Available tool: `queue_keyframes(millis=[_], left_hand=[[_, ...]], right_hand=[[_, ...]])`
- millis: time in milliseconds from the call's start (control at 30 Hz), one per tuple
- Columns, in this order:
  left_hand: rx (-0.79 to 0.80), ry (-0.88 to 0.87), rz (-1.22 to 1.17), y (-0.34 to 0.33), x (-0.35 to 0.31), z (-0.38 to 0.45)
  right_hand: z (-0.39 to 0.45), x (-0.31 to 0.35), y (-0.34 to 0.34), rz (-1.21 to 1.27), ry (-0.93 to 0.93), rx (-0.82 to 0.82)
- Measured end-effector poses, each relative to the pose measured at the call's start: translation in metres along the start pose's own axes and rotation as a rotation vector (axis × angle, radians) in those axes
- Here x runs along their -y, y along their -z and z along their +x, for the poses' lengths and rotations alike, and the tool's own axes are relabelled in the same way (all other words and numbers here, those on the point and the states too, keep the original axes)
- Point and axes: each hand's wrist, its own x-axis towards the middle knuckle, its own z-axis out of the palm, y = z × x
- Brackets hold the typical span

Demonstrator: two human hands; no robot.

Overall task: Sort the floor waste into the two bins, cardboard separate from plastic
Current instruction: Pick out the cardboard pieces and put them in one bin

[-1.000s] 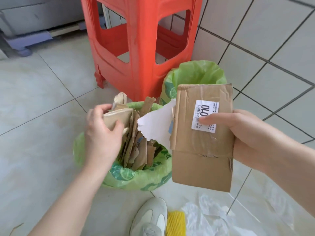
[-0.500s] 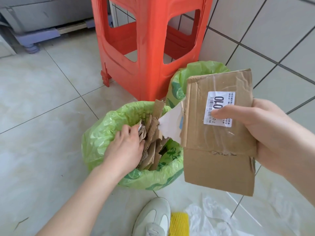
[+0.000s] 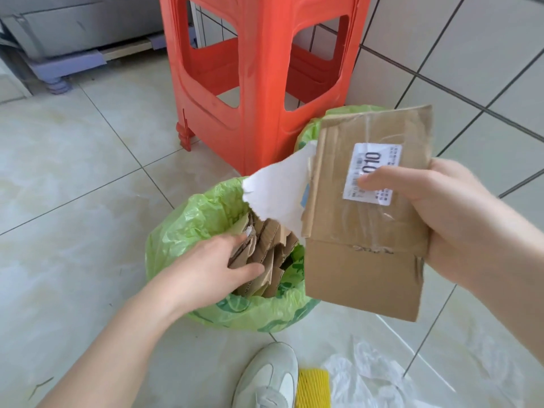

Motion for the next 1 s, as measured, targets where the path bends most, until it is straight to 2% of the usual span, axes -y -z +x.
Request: queue_keyframes(millis=[100,200,367,533,633,700,800,900,1000], left_hand=[[0.072,-0.015,0.026,-0.003,-0.005,0.0],[0.052,-0.001,-0.031,-0.002,-0.002,0.001],[-0.196,0.048,-0.164,0.003,0.018,0.003],[-0.378,0.057,-0.26,0.002,0.023,0.005],[-0.503,0.018,-0.269,0.0,0.022,0.004],[-0.451,-0.045,-0.341,0.0,0.02,0.002],[-0.219,-0.143,-0.312,-0.005,0.011,-0.003],[-0.125,-0.15,-0.102,-0.013,0.003,-0.005],[-0.125,-0.152,-0.035,-0.018,0.003,-0.005]], right_hand=[[0.009,-0.018,-0.006,-0.208,0.048,0.005],[0.027,-0.025,-0.015,-0.264,0.023,-0.033],[0.046,-0.03,-0.033,-0.336,0.005,0.007],[0.068,-0.03,-0.058,-0.325,-0.066,0.042],[0.08,-0.037,-0.068,-0.363,-0.028,-0.023],[0.084,-0.046,-0.075,-0.412,0.021,-0.093],[0.084,-0.067,-0.082,-0.489,0.096,-0.138],[0.081,-0.078,-0.077,-0.535,0.053,-0.046],[0.082,-0.067,-0.059,-0.476,-0.026,0.02]])
